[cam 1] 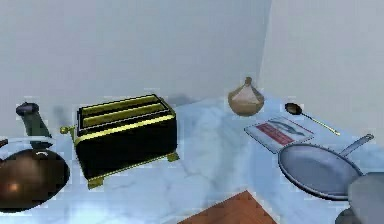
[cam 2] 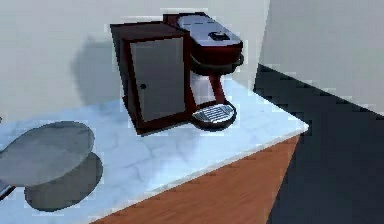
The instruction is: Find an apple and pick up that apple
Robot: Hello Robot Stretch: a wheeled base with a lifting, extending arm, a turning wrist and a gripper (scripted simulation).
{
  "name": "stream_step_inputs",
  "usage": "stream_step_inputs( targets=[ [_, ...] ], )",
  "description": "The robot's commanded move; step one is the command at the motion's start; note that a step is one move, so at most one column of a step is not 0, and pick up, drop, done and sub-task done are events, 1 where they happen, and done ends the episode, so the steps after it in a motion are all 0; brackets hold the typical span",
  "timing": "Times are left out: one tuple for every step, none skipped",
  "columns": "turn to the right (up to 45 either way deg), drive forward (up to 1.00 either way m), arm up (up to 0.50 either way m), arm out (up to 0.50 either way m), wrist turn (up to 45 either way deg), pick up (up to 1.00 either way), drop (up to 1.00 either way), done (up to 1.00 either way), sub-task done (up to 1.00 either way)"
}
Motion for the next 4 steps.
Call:
stream_step_inputs(
  targets=[
    [-45.0, 0.0, 0.0, 0.0, 0.0, 0.0, 0.0, 0.0, 0.0],
    [-45.0, 0.0, 0.0, 0.0, 0.0, 0.0, 0.0, 0.0, 0.0],
    [-45.0, 0.0, 0.0, 0.0, 0.0, 0.0, 0.0, 0.0, 0.0],
    [0.0, 0.0, 0.5, 0.0, 0.0, 0.0, 0.0, 0.0, 0.0]
  ],
)
